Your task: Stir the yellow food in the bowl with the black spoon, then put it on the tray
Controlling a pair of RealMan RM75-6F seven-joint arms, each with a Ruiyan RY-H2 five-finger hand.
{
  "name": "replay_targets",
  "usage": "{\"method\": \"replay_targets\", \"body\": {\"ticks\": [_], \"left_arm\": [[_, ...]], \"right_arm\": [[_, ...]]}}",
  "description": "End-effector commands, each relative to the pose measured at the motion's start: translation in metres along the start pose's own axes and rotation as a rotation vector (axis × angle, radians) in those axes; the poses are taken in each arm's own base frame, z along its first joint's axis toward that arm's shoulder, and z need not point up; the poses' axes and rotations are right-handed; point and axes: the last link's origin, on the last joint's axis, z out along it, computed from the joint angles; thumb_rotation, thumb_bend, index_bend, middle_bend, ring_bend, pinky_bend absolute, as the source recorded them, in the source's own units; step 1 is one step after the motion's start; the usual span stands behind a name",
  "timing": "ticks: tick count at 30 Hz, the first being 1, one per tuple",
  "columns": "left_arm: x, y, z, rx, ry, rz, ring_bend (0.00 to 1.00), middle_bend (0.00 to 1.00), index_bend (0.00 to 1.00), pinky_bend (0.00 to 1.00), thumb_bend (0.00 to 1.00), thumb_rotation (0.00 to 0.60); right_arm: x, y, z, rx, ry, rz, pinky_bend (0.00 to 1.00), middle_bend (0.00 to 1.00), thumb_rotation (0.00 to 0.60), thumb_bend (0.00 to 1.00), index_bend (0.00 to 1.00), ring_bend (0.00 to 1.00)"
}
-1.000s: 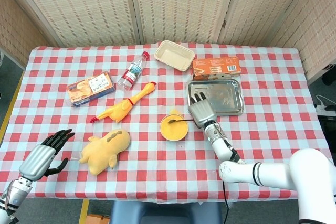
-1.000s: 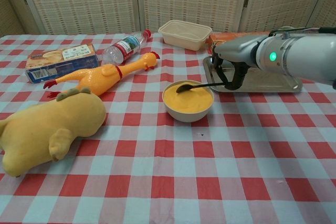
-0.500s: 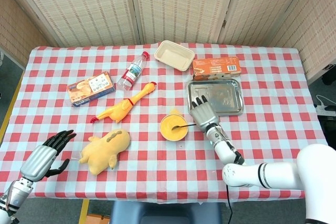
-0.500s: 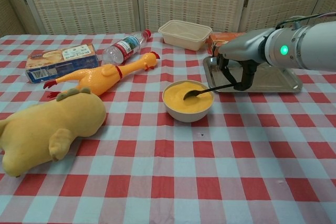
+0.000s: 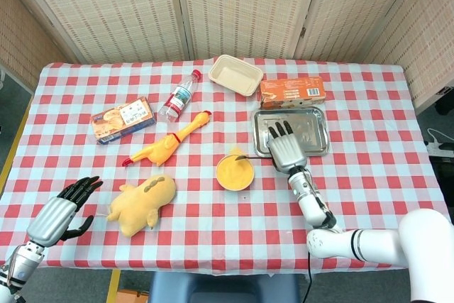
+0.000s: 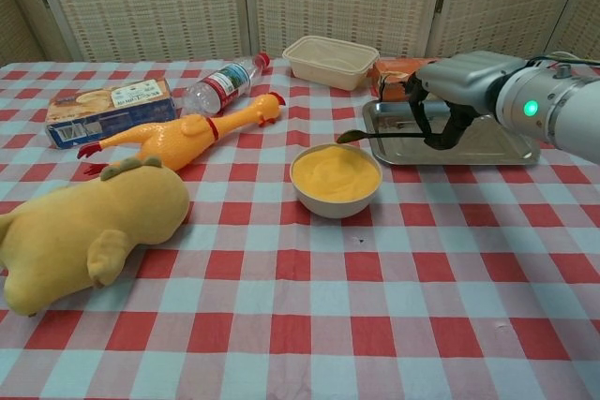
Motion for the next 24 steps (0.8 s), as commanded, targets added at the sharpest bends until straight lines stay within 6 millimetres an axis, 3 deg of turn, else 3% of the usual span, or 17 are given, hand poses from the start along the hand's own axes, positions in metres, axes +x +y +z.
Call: {"method": "replay_targets", "body": {"ticks": [1, 7, 9, 12, 14, 16, 18, 21, 24], "left_arm": [[0.0, 0.0, 0.0, 0.001, 0.001, 0.002, 0.0, 0.0, 0.0, 0.16, 0.48, 0.6], [-0.004, 0.0, 0.005, 0.012, -0.013, 0.009, 0.0, 0.0, 0.0, 0.16, 0.48, 0.6], [-0.003, 0.0, 0.008, 0.009, -0.001, 0.001, 0.0, 0.0, 0.0, 0.16, 0.48, 0.6], [-0.003, -0.002, 0.009, 0.009, 0.009, -0.004, 0.0, 0.0, 0.0, 0.17, 0.48, 0.6], [-0.003, -0.003, 0.01, 0.011, 0.009, -0.005, 0.0, 0.0, 0.0, 0.17, 0.48, 0.6], [-0.003, -0.004, 0.011, 0.012, 0.005, -0.004, 0.0, 0.0, 0.0, 0.17, 0.48, 0.6], [-0.004, -0.004, 0.011, 0.016, 0.0, -0.002, 0.0, 0.0, 0.0, 0.17, 0.48, 0.6], [-0.003, -0.005, 0.01, 0.017, 0.005, 0.0, 0.0, 0.0, 0.0, 0.17, 0.48, 0.6], [-0.001, -0.006, 0.009, 0.022, 0.017, 0.003, 0.0, 0.0, 0.0, 0.17, 0.48, 0.6]], "right_arm": [[-0.008, 0.023, 0.017, -0.081, 0.008, 0.011, 0.04, 0.12, 0.6, 0.73, 0.73, 0.0], [-0.007, 0.04, 0.045, -0.154, -0.028, 0.036, 0.04, 0.12, 0.6, 0.73, 0.68, 0.0], [-0.01, 0.04, 0.05, -0.168, -0.055, 0.019, 0.04, 0.12, 0.6, 0.73, 0.58, 0.0], [-0.013, 0.039, 0.053, -0.185, -0.086, -0.019, 0.03, 0.12, 0.6, 0.7, 0.3, 0.0], [-0.015, 0.041, 0.054, -0.205, -0.114, -0.058, 0.01, 0.09, 0.6, 0.61, 0.1, 0.0], [-0.015, 0.043, 0.054, -0.218, -0.135, -0.078, 0.0, 0.05, 0.6, 0.5, 0.01, 0.0], [-0.01, 0.045, 0.053, -0.229, -0.138, -0.076, 0.0, 0.03, 0.6, 0.4, 0.0, 0.0], [0.001, 0.051, 0.039, -0.223, -0.089, -0.014, 0.0, 0.02, 0.6, 0.36, 0.0, 0.0], [0.013, 0.064, -0.004, -0.195, 0.025, 0.035, 0.0, 0.01, 0.6, 0.35, 0.0, 0.0]]}}
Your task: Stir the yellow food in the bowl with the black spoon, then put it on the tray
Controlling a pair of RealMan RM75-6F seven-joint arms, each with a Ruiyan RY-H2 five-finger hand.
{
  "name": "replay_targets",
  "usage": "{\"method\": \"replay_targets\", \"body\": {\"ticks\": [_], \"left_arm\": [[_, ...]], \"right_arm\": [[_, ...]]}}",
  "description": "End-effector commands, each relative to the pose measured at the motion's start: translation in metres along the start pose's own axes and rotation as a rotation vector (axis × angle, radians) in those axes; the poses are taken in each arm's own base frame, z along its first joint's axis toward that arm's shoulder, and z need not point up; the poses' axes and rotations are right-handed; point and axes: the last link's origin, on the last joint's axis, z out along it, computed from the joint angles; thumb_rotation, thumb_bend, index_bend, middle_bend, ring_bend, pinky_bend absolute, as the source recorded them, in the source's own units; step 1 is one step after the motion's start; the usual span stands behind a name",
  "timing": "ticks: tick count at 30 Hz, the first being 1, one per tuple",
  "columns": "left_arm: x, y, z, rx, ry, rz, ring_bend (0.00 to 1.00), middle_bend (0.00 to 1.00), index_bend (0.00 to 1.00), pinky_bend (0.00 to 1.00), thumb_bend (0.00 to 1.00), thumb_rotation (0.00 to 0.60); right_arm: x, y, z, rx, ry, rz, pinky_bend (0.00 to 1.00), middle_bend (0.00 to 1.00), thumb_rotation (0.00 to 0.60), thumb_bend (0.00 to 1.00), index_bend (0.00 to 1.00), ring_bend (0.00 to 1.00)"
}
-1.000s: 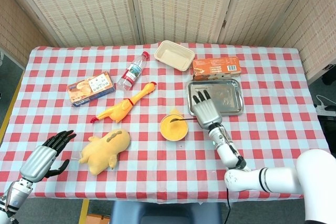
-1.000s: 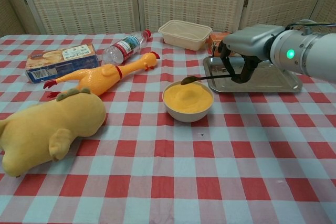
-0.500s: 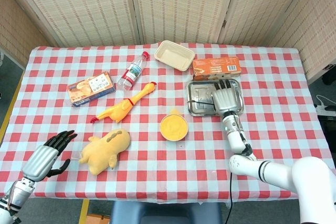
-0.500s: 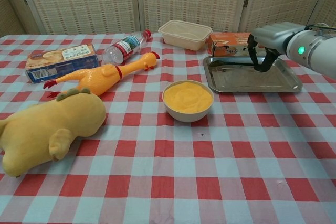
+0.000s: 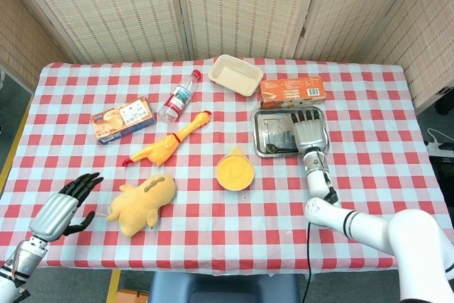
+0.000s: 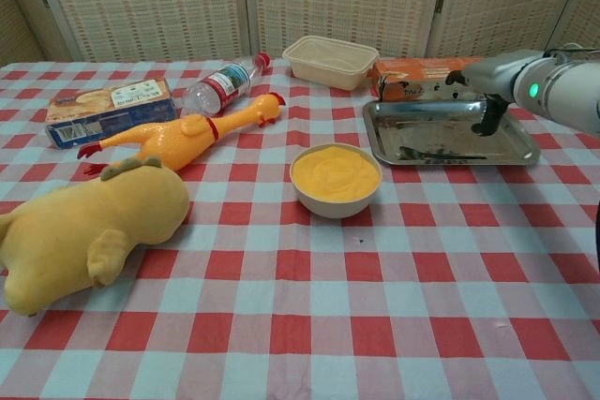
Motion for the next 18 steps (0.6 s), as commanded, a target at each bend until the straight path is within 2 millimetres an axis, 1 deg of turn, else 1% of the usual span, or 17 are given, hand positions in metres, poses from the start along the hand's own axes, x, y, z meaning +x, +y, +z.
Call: {"method": "replay_targets", "body": {"ticks": [1, 2, 4, 5, 7, 10, 14, 16, 18], "left_arm": [[0.002, -0.001, -0.001, 0.006, 0.01, 0.004, 0.0, 0.0, 0.0, 0.17, 0.48, 0.6], [0.002, -0.001, -0.002, 0.011, 0.017, 0.007, 0.0, 0.0, 0.0, 0.17, 0.48, 0.6], [0.004, -0.002, -0.005, 0.024, 0.03, 0.018, 0.0, 0.0, 0.0, 0.17, 0.48, 0.6], [0.005, -0.003, -0.006, 0.033, 0.043, 0.029, 0.0, 0.0, 0.0, 0.17, 0.48, 0.6], [0.007, -0.002, -0.01, 0.051, 0.066, 0.056, 0.0, 0.0, 0.0, 0.17, 0.48, 0.6], [0.01, 0.002, -0.015, 0.072, 0.109, 0.093, 0.0, 0.0, 0.0, 0.17, 0.48, 0.6], [0.009, 0.011, -0.021, 0.066, 0.136, 0.124, 0.0, 0.0, 0.0, 0.16, 0.48, 0.6], [0.007, 0.013, -0.024, 0.068, 0.14, 0.146, 0.0, 0.0, 0.0, 0.16, 0.48, 0.6], [0.006, 0.016, -0.025, 0.072, 0.147, 0.16, 0.0, 0.0, 0.0, 0.16, 0.48, 0.6]], "right_arm": [[0.012, 0.033, -0.061, 0.052, 0.168, 0.11, 0.0, 0.01, 0.6, 0.35, 0.0, 0.0], [0.008, 0.045, -0.087, 0.074, 0.208, 0.133, 0.0, 0.01, 0.6, 0.35, 0.0, 0.0], [-0.002, 0.063, -0.126, 0.104, 0.244, 0.16, 0.0, 0.0, 0.6, 0.35, 0.0, 0.0], [-0.01, 0.076, -0.15, 0.117, 0.253, 0.168, 0.0, 0.0, 0.6, 0.34, 0.0, 0.0], [-0.024, 0.094, -0.186, 0.133, 0.275, 0.178, 0.0, 0.0, 0.6, 0.34, 0.0, 0.0], [-0.041, 0.115, -0.227, 0.131, 0.322, 0.194, 0.0, 0.0, 0.6, 0.33, 0.0, 0.0], [-0.067, 0.139, -0.263, 0.096, 0.385, 0.246, 0.0, 0.0, 0.6, 0.33, 0.0, 0.0], [-0.075, 0.147, -0.27, 0.065, 0.405, 0.276, 0.0, 0.0, 0.6, 0.33, 0.0, 0.0], [-0.075, 0.154, -0.273, 0.075, 0.382, 0.266, 0.0, 0.0, 0.6, 0.33, 0.0, 0.0]]}}
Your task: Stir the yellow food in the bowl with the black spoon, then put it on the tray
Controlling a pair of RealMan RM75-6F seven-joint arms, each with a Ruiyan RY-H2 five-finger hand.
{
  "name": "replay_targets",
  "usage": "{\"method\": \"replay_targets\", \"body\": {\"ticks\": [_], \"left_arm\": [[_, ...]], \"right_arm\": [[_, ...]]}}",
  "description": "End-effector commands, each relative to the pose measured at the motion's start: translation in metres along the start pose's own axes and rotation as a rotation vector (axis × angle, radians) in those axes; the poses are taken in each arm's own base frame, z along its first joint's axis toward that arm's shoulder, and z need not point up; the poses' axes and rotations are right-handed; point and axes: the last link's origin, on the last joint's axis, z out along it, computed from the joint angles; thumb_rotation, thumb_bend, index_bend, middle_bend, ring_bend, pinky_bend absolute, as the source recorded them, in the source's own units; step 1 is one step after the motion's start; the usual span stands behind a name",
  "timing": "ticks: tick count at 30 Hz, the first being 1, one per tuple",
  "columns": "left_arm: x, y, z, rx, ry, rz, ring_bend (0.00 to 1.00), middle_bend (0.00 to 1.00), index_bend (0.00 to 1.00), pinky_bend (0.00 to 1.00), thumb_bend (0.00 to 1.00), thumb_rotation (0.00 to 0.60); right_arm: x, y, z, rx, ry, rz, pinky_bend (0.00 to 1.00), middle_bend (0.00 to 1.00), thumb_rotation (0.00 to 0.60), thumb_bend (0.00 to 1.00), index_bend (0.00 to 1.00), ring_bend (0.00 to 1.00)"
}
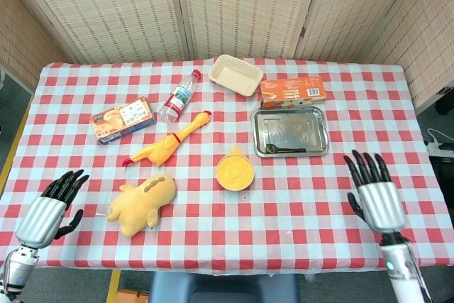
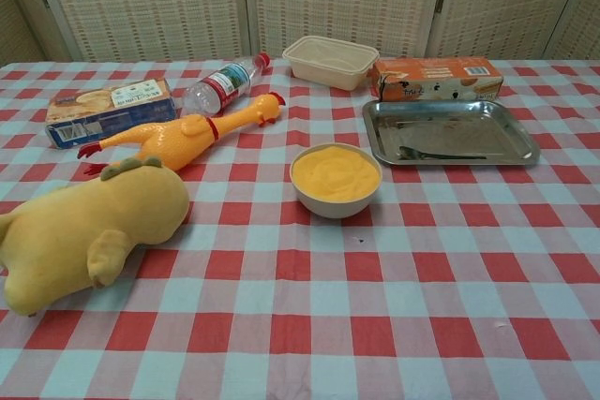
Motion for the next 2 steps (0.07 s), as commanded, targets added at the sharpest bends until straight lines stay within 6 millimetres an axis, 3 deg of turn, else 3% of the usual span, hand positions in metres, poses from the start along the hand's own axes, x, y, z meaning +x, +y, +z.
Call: {"method": "replay_targets", "body": {"ticks": [1, 2], "left_arm": [[-0.0008, 0.0051, -0.004, 0.006, 0.013, 0.014, 0.0, 0.0, 0.0, 0.16, 0.48, 0.6], [-0.0009, 0.0046, -0.0049, 0.013, 0.015, 0.018, 0.0, 0.0, 0.0, 0.16, 0.48, 0.6]], "right_arm": [[0.0087, 0.024, -0.0351, -0.03, -0.01, 0.042, 0.0, 0.0, 0.6, 0.33, 0.0, 0.0], [0.0109, 0.025, -0.0343, -0.044, -0.002, 0.054, 0.0, 0.0, 0.6, 0.33, 0.0, 0.0]]}}
